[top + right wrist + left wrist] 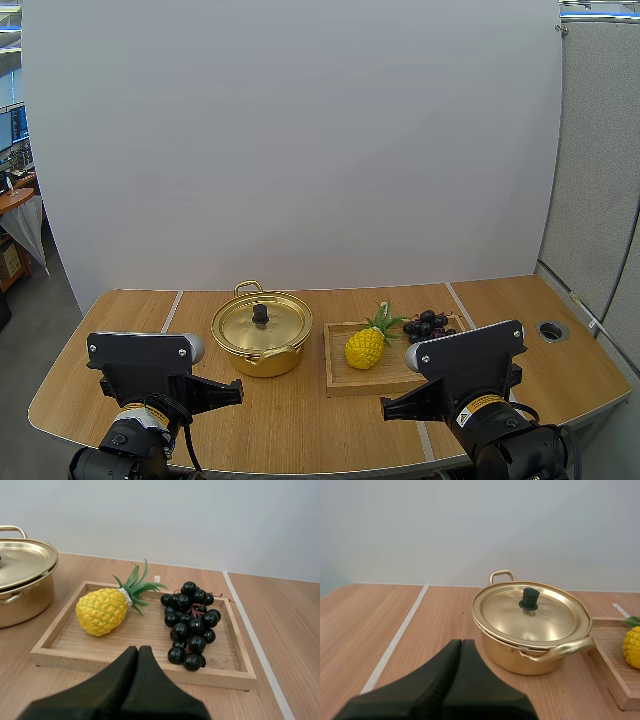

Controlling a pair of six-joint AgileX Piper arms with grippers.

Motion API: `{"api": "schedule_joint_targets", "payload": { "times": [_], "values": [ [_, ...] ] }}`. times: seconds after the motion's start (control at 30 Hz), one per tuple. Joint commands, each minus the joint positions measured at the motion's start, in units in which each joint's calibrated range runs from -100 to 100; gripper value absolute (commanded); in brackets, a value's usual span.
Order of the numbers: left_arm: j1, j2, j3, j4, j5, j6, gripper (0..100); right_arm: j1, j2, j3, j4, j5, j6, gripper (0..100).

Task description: Open the pot, put the pineapple inside, and close it

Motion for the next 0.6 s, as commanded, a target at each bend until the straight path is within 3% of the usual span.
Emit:
{"api": "schedule_joint_targets", "payload": {
  "times": [0.0,0.57],
  "values": [
    [0.11,-0.18,0.08,0.58,-1.30,-0.23,0,0.06,-0.33,0.12,-0.44,-0.74,-0.63,0],
    [0.11,-0.18,0.08,0.58,-1.32,-0.23,0,0.06,-0.33,0.12,-0.44,-0.18,-0.63,0]
  ]
}}
